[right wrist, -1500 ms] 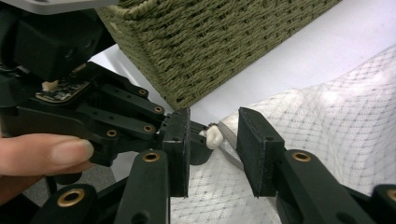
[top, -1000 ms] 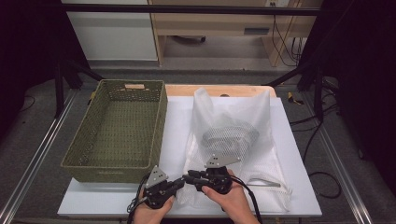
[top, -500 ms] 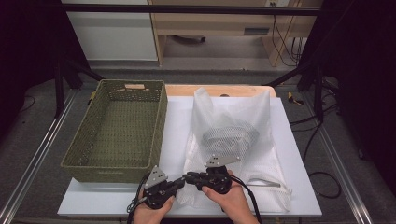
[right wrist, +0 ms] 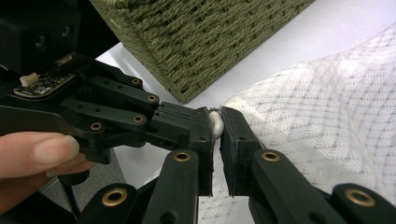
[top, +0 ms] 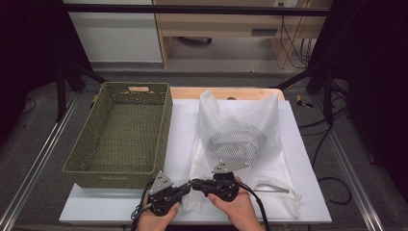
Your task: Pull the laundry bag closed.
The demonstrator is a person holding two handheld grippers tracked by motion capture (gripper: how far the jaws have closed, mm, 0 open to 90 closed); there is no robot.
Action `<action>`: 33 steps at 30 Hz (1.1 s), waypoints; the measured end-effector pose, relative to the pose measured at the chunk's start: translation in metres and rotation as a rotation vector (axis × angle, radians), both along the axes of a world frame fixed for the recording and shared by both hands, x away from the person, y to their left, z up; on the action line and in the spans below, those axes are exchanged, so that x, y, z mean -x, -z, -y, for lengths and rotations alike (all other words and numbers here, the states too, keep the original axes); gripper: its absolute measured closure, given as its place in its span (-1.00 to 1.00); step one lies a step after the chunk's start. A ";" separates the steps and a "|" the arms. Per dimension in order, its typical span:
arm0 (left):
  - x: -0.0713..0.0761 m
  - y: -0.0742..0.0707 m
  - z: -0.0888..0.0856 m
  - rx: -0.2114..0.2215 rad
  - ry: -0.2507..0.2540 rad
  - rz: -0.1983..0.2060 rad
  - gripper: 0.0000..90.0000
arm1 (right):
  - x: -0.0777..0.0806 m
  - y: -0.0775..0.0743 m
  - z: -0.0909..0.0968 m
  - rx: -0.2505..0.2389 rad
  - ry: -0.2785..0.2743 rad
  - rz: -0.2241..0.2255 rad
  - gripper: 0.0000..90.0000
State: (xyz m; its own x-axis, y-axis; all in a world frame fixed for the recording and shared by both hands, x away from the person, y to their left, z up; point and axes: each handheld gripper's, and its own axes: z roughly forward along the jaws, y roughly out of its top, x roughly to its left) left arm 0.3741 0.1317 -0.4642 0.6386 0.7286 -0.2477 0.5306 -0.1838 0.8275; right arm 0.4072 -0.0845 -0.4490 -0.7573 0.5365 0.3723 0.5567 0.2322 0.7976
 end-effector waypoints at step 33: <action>0.008 0.001 0.008 -0.009 -0.050 0.048 0.99 | 0.014 -0.003 0.007 -0.027 0.082 -0.049 0.93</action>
